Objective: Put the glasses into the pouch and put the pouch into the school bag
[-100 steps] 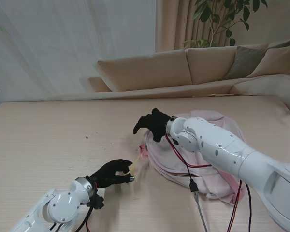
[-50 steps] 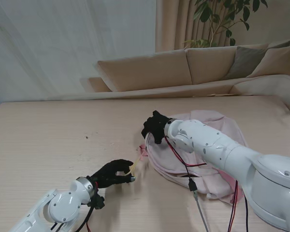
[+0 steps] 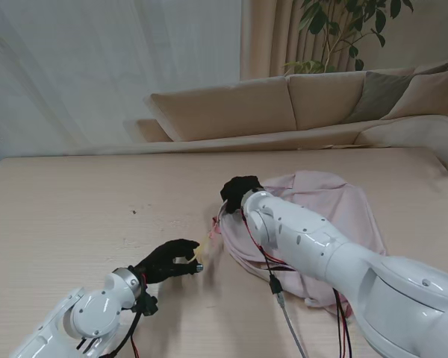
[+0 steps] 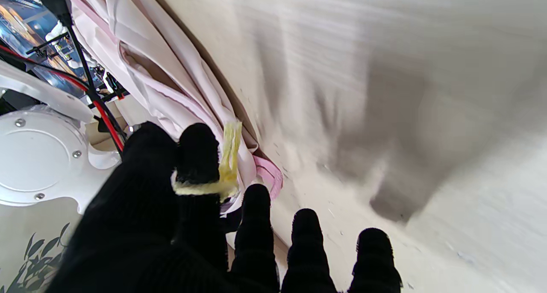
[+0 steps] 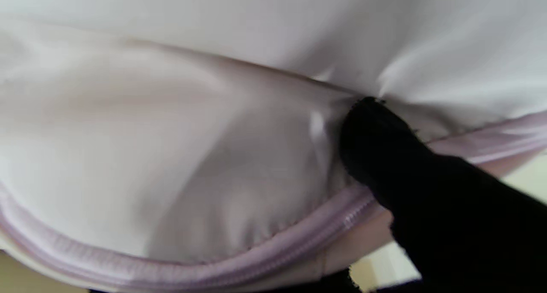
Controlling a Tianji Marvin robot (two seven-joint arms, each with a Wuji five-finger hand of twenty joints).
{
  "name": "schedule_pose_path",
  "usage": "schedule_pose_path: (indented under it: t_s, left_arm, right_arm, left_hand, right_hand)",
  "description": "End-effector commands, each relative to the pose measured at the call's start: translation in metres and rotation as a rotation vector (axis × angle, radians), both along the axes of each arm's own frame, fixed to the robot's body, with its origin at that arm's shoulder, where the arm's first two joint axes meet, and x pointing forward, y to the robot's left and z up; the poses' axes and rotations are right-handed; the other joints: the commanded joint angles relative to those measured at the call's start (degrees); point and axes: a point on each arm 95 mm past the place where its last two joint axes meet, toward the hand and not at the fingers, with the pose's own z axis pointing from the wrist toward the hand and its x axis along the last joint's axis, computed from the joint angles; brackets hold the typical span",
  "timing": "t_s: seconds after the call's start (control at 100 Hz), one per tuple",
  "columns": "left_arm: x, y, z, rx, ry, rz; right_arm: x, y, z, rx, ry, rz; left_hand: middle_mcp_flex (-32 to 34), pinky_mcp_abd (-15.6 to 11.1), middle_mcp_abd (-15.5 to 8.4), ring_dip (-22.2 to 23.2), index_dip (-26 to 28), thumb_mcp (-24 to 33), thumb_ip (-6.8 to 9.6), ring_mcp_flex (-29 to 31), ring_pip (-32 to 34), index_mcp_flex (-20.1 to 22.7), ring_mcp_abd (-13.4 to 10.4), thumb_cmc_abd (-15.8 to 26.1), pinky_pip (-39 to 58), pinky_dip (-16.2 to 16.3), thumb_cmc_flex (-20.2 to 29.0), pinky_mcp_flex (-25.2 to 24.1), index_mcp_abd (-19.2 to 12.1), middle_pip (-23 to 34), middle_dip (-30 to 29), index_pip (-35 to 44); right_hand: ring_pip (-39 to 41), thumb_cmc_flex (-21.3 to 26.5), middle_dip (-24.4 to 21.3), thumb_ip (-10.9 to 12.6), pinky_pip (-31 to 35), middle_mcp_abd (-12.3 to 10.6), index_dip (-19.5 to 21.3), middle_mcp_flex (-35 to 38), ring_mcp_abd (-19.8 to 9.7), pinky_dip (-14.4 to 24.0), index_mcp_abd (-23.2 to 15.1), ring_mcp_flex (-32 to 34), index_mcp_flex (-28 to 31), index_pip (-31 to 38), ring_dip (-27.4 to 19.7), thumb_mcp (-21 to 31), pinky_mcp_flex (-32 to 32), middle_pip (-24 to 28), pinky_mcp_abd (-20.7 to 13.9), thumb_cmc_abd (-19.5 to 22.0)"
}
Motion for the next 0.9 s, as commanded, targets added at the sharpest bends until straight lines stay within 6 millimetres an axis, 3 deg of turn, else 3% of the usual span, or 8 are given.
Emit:
schedule_pose_path:
  t_s: [0.0,0.31,0.39,0.62,0.89]
  left_arm:
    - [0.005,0.002,0.004,0.0,-0.009,0.005]
    - [0.029,0.009,0.011,-0.011,-0.042,0.072]
    - [0.037,0.009,0.011,-0.019,-0.032,0.083]
    - [0.054,-0.001,0.006,-0.062,0.032,0.1]
    - [0.039,-0.012,-0.004,-0.07,0.097,0.052]
  right_arm:
    - [-0.006,0.028,0.005,0.025,-0.019,0.019]
    - [-0.01,0.06,0.029,0.167,-0.125,-0.241]
    - [-0.006,0.054,0.029,0.083,-0.151,-0.283]
    - [0.007,0.025,0.014,-0.049,-0.217,-0.396]
    - [0.011,0.003,0.008,-0.073,-0.222,-0.491]
  left_hand:
    - [0.32,-0.25,-0.32,0.58,-0.13,-1.04,0.52,0.42,0.66,0.84,-0.21,0.69,1.6,1.16,0.67,-0.13,-1.4,0.54,0.73,1.36]
    - [0.47,-0.09,-0.27,0.66,-0.27,-0.88,0.52,0.5,0.94,1.02,-0.06,0.43,1.73,1.22,0.54,0.22,-1.45,0.75,0.77,1.28]
    - [0.2,-0.3,-0.2,0.66,-0.22,-0.78,0.51,0.33,0.98,0.76,-0.09,0.52,1.7,1.21,0.52,0.15,-1.32,0.73,0.77,1.3]
    - [0.04,-0.46,-0.08,0.73,-0.4,-0.42,0.48,0.05,1.19,0.37,-0.08,0.61,1.79,1.31,0.74,0.15,-0.57,1.0,0.86,1.27]
    - [0.44,-0.28,0.15,0.81,-0.86,-0.4,0.37,0.38,1.44,0.82,0.25,1.11,1.94,1.49,0.43,0.27,0.3,1.19,0.88,1.36]
  right_hand:
    - [4.28,0.65,3.72,1.05,2.21,6.05,1.42,6.33,1.04,0.66,2.08,7.4,3.76,5.37,1.67,1.2,0.71,5.99,0.64,2.39]
    - [5.24,1.94,5.56,0.54,3.92,9.41,0.99,8.96,4.76,1.91,8.41,9.19,5.62,5.73,1.86,3.95,-1.72,4.81,-0.6,-0.02]
    - [5.84,1.35,6.01,0.46,4.92,8.8,1.35,9.27,3.92,2.56,7.81,9.52,5.79,5.7,1.99,3.62,-1.92,5.2,-1.87,0.57]
    - [12.2,1.71,8.8,-0.24,10.27,10.65,0.3,9.35,5.45,6.6,9.98,10.54,8.69,6.23,3.6,3.48,-1.41,10.78,-3.27,-2.34]
    - [13.42,2.0,8.94,0.09,10.66,11.37,0.72,9.29,6.24,7.42,11.44,10.43,8.53,6.36,3.54,3.44,-2.1,11.59,-3.17,-1.5]
